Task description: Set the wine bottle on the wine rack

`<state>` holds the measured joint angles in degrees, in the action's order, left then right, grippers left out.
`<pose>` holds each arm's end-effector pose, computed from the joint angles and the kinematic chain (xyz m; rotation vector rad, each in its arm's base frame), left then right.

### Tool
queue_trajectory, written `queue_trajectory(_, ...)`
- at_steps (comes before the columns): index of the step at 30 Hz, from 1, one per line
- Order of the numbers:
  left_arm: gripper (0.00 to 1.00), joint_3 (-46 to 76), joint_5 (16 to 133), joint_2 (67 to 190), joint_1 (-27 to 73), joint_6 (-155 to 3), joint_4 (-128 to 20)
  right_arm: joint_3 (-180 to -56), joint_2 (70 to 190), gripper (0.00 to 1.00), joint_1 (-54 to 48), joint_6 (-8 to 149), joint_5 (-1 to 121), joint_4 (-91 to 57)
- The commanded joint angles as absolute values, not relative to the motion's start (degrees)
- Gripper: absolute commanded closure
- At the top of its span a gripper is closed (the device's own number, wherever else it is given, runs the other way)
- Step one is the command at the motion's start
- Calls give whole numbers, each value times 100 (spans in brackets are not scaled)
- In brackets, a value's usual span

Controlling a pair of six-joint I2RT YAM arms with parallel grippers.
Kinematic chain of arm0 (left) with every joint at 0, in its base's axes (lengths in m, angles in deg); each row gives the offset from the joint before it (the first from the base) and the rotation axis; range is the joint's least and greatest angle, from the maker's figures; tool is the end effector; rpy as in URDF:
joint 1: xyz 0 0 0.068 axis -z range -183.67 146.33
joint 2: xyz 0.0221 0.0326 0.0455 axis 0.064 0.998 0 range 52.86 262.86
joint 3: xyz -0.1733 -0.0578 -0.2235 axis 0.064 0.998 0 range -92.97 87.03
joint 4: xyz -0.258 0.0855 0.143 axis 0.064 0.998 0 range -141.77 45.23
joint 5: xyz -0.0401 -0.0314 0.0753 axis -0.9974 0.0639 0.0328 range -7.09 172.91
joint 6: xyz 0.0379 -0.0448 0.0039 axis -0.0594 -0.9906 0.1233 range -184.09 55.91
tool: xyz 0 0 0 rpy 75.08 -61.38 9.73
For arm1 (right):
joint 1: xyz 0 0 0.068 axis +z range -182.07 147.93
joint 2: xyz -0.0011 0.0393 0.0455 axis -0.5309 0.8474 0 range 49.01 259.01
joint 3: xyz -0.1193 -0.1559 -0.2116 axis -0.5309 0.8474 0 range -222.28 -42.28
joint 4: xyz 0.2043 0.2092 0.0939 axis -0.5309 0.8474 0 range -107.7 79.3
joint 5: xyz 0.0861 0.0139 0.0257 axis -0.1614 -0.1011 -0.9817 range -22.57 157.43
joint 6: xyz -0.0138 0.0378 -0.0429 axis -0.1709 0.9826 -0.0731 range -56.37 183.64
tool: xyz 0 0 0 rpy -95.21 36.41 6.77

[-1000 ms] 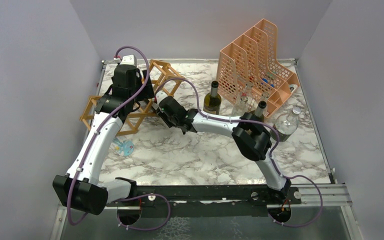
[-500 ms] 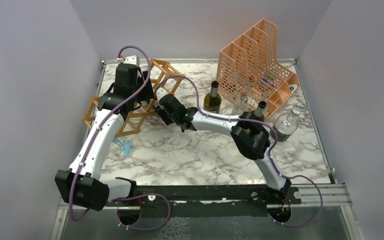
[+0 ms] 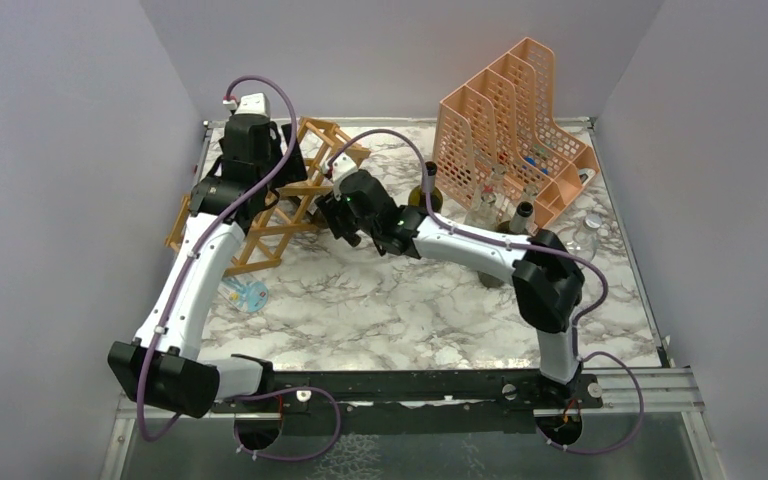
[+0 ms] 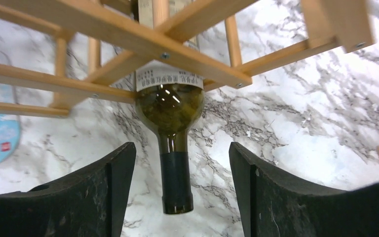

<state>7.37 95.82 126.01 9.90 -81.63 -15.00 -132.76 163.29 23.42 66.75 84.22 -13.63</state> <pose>0.3162 -0.0665 0.4164 -0.2072 2.0753 -0.0936 0.3100 0.4290 0.2519 -0.7388 1.9142 0.3394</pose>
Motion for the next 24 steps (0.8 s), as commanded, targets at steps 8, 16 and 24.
queue_trajectory(8, 12, 459, 9614, 11634, 962, -7883, -1415, -12853, 14603, 28, 2324, 7118, 8574, -1105)
queue_trajectory(16, 2, 775, 8162, 11027, 1111, -7545, -1471, -12934, 13808, 27, 2216, 6939, 10194, -741)
queue_trajectory(24, 1, 1256, 7785, 10596, 1958, -7309, -1687, -13307, 13807, 27, 1490, 7609, 10489, 219)
